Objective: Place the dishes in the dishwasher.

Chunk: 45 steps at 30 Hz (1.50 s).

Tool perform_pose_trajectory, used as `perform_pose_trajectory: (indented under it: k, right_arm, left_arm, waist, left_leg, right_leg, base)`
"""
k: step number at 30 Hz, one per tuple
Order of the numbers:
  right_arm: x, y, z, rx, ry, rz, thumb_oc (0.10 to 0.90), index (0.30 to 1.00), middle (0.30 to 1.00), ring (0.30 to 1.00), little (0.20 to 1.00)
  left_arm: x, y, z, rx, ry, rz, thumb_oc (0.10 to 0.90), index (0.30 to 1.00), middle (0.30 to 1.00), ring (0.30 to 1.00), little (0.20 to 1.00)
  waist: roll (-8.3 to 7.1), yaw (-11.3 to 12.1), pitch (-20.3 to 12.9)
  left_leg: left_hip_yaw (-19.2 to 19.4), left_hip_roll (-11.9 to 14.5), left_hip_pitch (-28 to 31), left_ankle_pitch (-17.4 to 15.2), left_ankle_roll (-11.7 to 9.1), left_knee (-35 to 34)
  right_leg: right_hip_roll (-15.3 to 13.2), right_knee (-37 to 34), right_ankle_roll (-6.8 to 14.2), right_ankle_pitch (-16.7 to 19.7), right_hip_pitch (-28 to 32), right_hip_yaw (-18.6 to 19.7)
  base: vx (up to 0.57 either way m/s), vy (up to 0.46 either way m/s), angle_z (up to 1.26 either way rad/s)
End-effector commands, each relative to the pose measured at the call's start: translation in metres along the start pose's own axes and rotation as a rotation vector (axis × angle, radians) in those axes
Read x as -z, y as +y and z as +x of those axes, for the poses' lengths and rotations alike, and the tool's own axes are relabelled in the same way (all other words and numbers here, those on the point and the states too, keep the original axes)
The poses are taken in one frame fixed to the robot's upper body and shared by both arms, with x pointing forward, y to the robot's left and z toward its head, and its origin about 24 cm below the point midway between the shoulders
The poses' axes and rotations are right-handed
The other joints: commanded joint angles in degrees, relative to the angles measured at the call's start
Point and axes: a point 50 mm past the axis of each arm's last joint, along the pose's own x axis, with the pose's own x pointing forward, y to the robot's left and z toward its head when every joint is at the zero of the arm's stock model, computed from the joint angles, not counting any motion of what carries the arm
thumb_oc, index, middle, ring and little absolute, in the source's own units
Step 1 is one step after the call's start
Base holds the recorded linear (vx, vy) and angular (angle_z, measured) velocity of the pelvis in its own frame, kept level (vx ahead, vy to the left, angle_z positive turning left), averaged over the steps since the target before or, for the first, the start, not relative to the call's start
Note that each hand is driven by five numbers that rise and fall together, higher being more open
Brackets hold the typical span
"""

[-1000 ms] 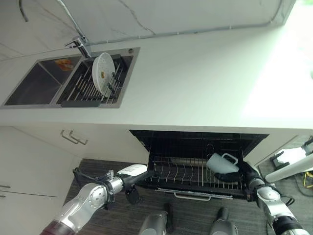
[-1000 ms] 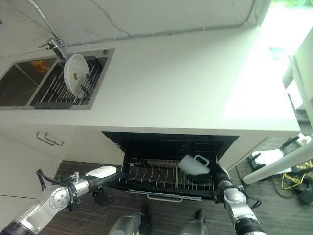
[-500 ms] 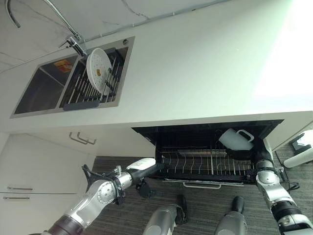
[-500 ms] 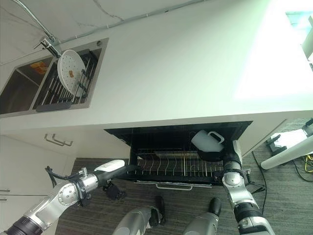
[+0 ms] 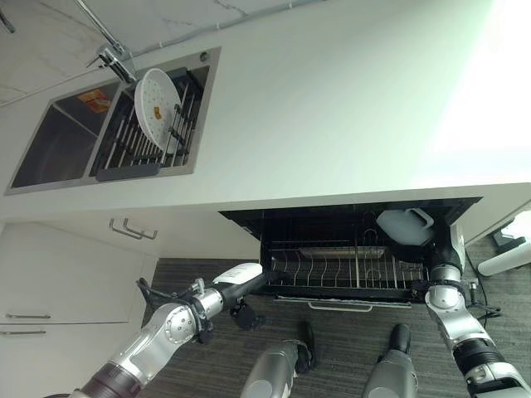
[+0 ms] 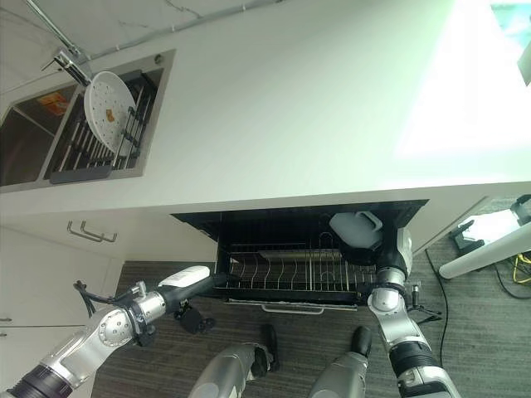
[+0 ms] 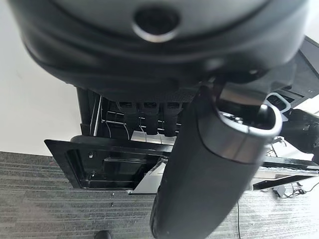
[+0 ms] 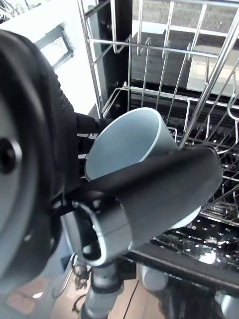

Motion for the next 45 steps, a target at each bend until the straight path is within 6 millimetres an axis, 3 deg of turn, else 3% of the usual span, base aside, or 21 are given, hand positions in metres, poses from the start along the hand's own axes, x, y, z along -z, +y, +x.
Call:
perform_pose_trajectory:
  k: [1, 7, 9, 12, 16, 20, 23, 26, 28, 30, 32, 35, 38, 41, 45]
  right_arm:
    - [-0.007, -0.005, -0.001, 0.104, -0.074, -0.055, 0.8, 0.9, 0.9, 0.9, 0.9]
    - [-0.013, -0.003, -0.003, 0.006, -0.173, -0.19, 0.8, 0.9, 0.9, 0.9, 0.9]
    - [-0.017, 0.005, -0.007, -0.096, -0.24, -0.297, 0.8, 0.9, 0.9, 0.9, 0.9]
    - [-0.022, 0.006, -0.014, -0.134, -0.293, -0.288, 0.8, 0.9, 0.9, 0.9, 0.9]
    - [-0.041, 0.013, -0.03, -0.25, -0.546, -0.524, 0.8, 0.9, 0.9, 0.9, 0.9]
    - [-0.031, 0.009, -0.026, -0.204, -0.48, -0.553, 0.8, 0.9, 0.9, 0.9, 0.9]
    - [-0.04, 0.005, -0.026, -0.111, -0.569, -0.524, 0.8, 0.9, 0.9, 0.9, 0.9]
    - [-0.047, 0.005, -0.027, -0.146, -0.582, -0.533, 0.8, 0.9, 0.9, 0.9, 0.9]
    - [-0.036, 0.002, -0.024, -0.175, -0.472, -0.533, 0.8, 0.9, 0.9, 0.9, 0.9]
    - [-0.007, 0.006, -0.024, -0.354, -0.212, -0.5, 0.8, 0.9, 0.9, 0.9, 0.9]
    - [-0.019, 0.009, -0.026, -0.311, -0.423, -0.747, 0.8, 0.9, 0.9, 0.9, 0.9]
    - [-0.027, 0.007, -0.016, -0.358, -0.39, -1.02, 0.8, 0.9, 0.9, 0.9, 0.9]
    - [-0.019, 0.01, -0.013, -0.474, -0.264, -1.066, 0.8, 0.9, 0.9, 0.9, 0.9]
    - [-0.006, 0.013, -0.016, -0.572, -0.106, -0.988, 0.8, 0.9, 0.9, 0.9, 0.9]
    - [-0.027, 0.004, -0.01, -0.453, -0.131, -0.943, 0.8, 0.9, 0.9, 0.9, 0.9]
  left_arm:
    - [-0.018, 0.021, -0.003, -0.148, -0.104, 0.008, 0.8, 0.9, 0.9, 0.9, 0.9]
    - [-0.016, 0.023, -0.005, -0.162, -0.101, 0.004, 0.8, 0.9, 0.9, 0.9, 0.9]
    - [-0.015, 0.025, -0.006, -0.161, -0.102, 0.018, 0.8, 0.9, 0.9, 0.9, 0.9]
    - [-0.012, 0.025, -0.008, -0.17, -0.088, 0.032, 0.8, 0.9, 0.9, 0.9, 0.9]
    - [-0.005, 0.027, -0.011, -0.201, -0.062, 0.033, 0.8, 0.9, 0.9, 0.9, 0.9]
    - [-0.002, 0.032, -0.013, -0.202, -0.06, 0.072, 0.8, 0.9, 0.9, 0.9, 0.9]
    - [-0.002, 0.033, -0.009, -0.205, -0.053, 0.078, 0.8, 0.9, 0.9, 0.9, 0.9]
    - [0.0, 0.034, -0.008, -0.204, -0.047, 0.069, 0.8, 0.9, 0.9, 0.9, 0.9]
    - [0.0, 0.035, -0.008, -0.216, -0.048, 0.051, 0.8, 0.9, 0.9, 0.9, 0.9]
    - [0.001, 0.036, -0.009, -0.213, -0.043, 0.044, 0.8, 0.9, 0.9, 0.9, 0.9]
    - [0.003, 0.036, -0.01, -0.198, -0.034, 0.059, 0.8, 0.9, 0.9, 0.9, 0.9]
    - [0.004, 0.041, -0.011, -0.192, -0.037, 0.08, 0.8, 0.9, 0.9, 0.9, 0.9]
    - [0.004, 0.043, -0.013, -0.189, -0.04, 0.102, 0.8, 0.9, 0.9, 0.9, 0.9]
    - [0.005, 0.046, -0.016, -0.174, -0.028, 0.141, 0.8, 0.9, 0.9, 0.9, 0.9]
    - [0.004, 0.05, -0.018, -0.161, -0.001, 0.17, 0.8, 0.9, 0.9, 0.9, 0.9]
  waist:
    - [1.7, 0.1, -1.3]
    - [1.75, -0.4, -1.1]
    - [1.34, -0.5, -0.9]
    - [0.48, -1.1, -0.6]
    - [-0.11, -2.2, 0.0]
    - [-0.97, -1.9, 0.5]
    - [-1.38, -2.1, 0.8]
    - [-1.29, -2.6, 0.9]
    - [-0.97, -3.1, 0.8]
    - [-0.93, -3.3, 1.1]
    - [-1.66, -3.0, 1.3]
    - [-2.37, -2.3, 1.1]
    - [-2.99, -1.6, 1.3]
    - [-4.19, -0.8, 1.8]
    - [-5.87, -0.8, 2.3]
  left_leg:
    - [-0.8, 0.2, 0.5, -3.6, -1.6, -1.4]
    - [-0.6, 0.2, 0.2, -3.8, -1.6, -1.4]
    - [-0.6, 0.3, 0.0, -3.8, -1.8, -1.4]
    - [-0.5, 0.6, -0.2, -3.8, -1.8, -1.4]
    - [-0.3, 1.1, -1.3, -3.9, -2.0, -1.4]
    - [-0.5, 1.4, -2.6, -3.9, -2.1, -1.4]
    - [-0.7, 1.5, -2.8, -3.9, -2.0, -1.4]
    - [-0.6, 1.3, -3.0, -4.1, -2.0, -1.4]
    - [-0.2, 1.1, -3.0, -4.1, -2.0, -1.4]
    - [-0.1, 1.0, -2.6, -4.2, -2.0, -1.4]
    - [-0.2, 1.1, -2.2, -4.6, -1.9, -1.4]
    - [-0.4, 1.3, -2.9, -4.1, -1.9, -1.4]
    - [-0.5, 1.4, -3.0, -4.0, -2.0, -1.4]
    - [-0.9, 1.6, -3.1, -3.7, -1.9, -1.4]
    - [-0.9, 2.2, -3.4, -3.6, -1.9, -1.4]
  right_leg:
    - [-1.1, 8.2, 1.3, -12.6, 0.8, -0.1]
    - [-1.4, 8.2, 1.4, -12.6, 0.2, 0.0]
    - [-1.4, 8.2, 1.4, -12.7, 0.0, -0.1]
    - [-1.2, 8.2, 1.3, -12.7, -0.3, -0.2]
    - [-1.4, 8.2, 1.9, -12.7, -1.3, -0.2]
    - [-1.3, 8.2, 2.3, -12.6, -1.8, -0.7]
    - [-1.2, 8.2, 2.4, -12.4, -2.1, -0.6]
    - [-1.3, 8.2, 2.6, -12.4, -2.7, 0.2]
    - [-1.5, 8.2, 2.7, -12.4, -2.9, 0.5]
    - [-1.8, 8.2, 2.7, -12.4, -2.6, 0.6]
    - [-1.8, 8.2, 2.9, -12.6, -2.3, 0.5]
    - [-1.5, 8.2, 2.9, -12.0, -2.8, 0.1]
    - [-1.6, 8.2, 2.8, -11.9, -2.6, -0.3]
    - [-1.5, 8.2, 2.8, -11.5, -2.4, -0.9]
    - [-0.7, 8.2, 2.8, -11.4, -2.6, -0.8]
  base:
    - [-0.01, 0.032, -0.05]
    - [-0.02, 0.007, -0.02]
    - [-0.07, -0.026, -0.02]
    - [-0.06, -0.043, 0.0]
    - [-0.05, 0.017, 0.01]
    - [-0.07, -0.079, 0.0]
    - [-0.01, -0.033, 0.0]
    - [0.01, 0.035, -0.03]
    - [0.03, 0.087, -0.05]
    - [0.02, 0.034, -0.11]
    - [0.01, -0.068, -0.02]
    - [-0.05, -0.084, 0.03]
    - [-0.03, -0.068, 0.03]
    - [-0.03, -0.137, 0.07]
    - [-0.03, -0.12, 0.17]
